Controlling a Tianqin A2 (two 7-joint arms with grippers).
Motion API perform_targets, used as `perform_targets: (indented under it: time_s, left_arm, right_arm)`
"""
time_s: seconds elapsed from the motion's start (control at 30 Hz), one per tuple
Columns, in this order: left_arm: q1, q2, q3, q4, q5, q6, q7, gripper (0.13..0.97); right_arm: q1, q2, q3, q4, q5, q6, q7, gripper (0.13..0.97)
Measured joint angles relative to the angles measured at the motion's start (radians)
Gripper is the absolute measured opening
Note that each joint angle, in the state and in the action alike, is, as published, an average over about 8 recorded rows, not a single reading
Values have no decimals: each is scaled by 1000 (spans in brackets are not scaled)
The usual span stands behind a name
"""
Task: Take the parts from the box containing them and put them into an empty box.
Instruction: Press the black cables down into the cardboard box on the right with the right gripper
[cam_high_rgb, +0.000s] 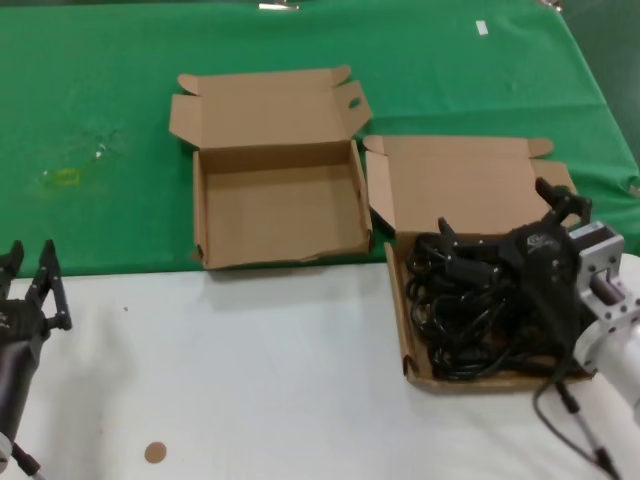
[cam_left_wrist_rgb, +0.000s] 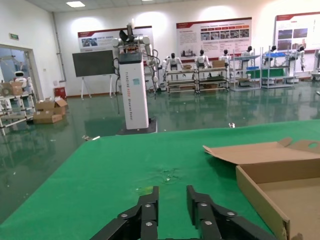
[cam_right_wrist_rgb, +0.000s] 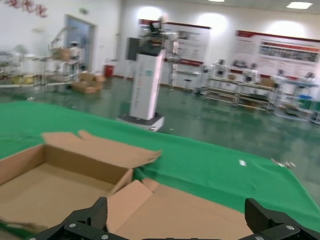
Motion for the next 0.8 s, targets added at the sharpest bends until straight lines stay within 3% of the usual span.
perform_targets:
  time_s: [0.2, 0.4, 0.6, 0.8]
  left_arm:
    - [0, 0, 0, 0, 0, 0, 0, 259]
    - [0, 0, 0, 0, 0, 0, 0, 197]
    - [0, 0, 0, 0, 0, 0, 0, 171]
    - [0, 0, 0, 0, 0, 0, 0, 145]
  right_arm:
    - [72, 197, -121, 10, 54, -33, 35, 966]
    - [164, 358, -189, -13, 8, -195, 91, 966]
    - [260, 443, -205, -48, -64, -431, 83, 966]
    - [377, 473, -214, -104, -118, -679, 4, 966]
